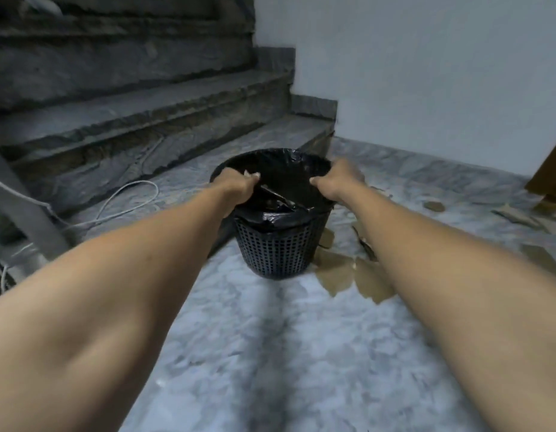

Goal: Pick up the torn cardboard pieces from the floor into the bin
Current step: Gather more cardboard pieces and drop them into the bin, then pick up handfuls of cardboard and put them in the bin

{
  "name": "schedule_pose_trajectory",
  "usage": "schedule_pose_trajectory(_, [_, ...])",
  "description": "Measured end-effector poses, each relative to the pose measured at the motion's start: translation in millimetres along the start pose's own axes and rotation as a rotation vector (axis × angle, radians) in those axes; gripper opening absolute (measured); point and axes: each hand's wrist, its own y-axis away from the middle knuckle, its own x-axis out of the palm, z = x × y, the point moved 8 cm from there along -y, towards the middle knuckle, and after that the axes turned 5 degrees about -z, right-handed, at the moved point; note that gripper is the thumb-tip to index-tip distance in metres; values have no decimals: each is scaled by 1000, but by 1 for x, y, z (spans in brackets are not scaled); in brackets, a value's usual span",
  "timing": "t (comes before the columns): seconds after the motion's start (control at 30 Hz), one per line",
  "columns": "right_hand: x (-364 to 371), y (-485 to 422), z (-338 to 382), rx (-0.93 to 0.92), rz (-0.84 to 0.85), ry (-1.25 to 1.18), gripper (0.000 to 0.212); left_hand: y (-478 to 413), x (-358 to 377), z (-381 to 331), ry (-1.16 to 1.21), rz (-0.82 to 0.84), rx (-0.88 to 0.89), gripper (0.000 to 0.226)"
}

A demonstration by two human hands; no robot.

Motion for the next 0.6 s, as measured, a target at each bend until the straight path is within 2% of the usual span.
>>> schedule_pose_trajectory(0.07, [15, 0, -38, 142, 30, -36, 75, -25, 5, 39, -82, -135, -106, 97])
schedule_pose_trajectory(0.1, [30, 3, -52, 239, 125, -184, 72, -13, 4, 42, -49, -169, -161, 92])
schedule_pose_trajectory(0.17, [64, 19, -63, 427, 404, -542, 54, 23, 16, 34, 134, -92, -258, 48])
schedule_pose_trajectory(0.2, [72, 24, -57, 470, 490, -669, 43, 37, 22, 30, 223, -45, -298, 26])
schedule_pose_trajectory(0.23, [72, 22, -55, 474, 511, -749, 37, 43, 29, 25, 274, -30, -313, 17])
schedule_pose_trajectory(0.37, [45, 1, -58, 427, 502, -943, 38, 38, 33, -8, 380, -155, -273, 25])
schedule_pose_trajectory(0.47, [4, -21, -90, 453, 437, -1159, 30, 35, 54, -75, 383, -208, -179, 35])
schedule_pose_trajectory(0.53, [-28, -41, -119, 466, 349, -1291, 24, 39, 82, -125, 405, -163, -144, 36])
schedule_pose_trajectory(0.6, [-66, -66, -161, 470, 225, -1397, 28, 53, 127, -175, 407, -87, -128, 33])
